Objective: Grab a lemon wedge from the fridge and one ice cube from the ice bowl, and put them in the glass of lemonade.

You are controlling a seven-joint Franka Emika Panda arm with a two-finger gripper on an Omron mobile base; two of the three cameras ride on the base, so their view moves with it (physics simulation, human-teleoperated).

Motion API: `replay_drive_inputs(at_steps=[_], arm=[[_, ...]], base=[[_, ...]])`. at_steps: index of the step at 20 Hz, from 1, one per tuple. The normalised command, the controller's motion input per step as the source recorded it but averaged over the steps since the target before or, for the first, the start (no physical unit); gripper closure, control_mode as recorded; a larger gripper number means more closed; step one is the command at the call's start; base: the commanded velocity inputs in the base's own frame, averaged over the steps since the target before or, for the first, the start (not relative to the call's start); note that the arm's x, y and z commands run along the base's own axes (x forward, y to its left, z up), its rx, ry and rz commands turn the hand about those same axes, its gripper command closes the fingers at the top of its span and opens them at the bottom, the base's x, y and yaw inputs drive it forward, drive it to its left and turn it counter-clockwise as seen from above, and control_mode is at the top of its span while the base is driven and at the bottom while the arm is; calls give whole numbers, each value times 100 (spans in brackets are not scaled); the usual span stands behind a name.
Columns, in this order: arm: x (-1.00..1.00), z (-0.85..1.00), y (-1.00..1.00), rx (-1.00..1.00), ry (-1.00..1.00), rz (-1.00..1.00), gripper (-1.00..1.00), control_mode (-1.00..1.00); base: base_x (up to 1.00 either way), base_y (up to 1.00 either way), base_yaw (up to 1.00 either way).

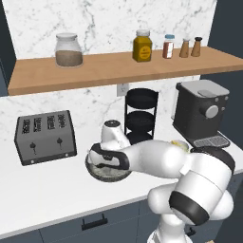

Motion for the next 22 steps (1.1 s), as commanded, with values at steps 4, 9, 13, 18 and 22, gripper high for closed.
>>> replay_drive_inputs(at_steps=[4, 9, 13, 18, 22], arm=[[31, -24, 7, -4, 0, -3, -100, -100], [18, -24, 8, -4, 0, -2, -100, -100], [0, -28, 3, -5, 0, -2, -100, -100], [0, -13, 2, -2, -2, -1, -100, -100], [0, 0, 0, 0, 0, 0, 100, -100]], base=[[0, 0, 0], [0, 0, 0], [0, 0, 0], [0, 0, 0], [0, 0, 0]])
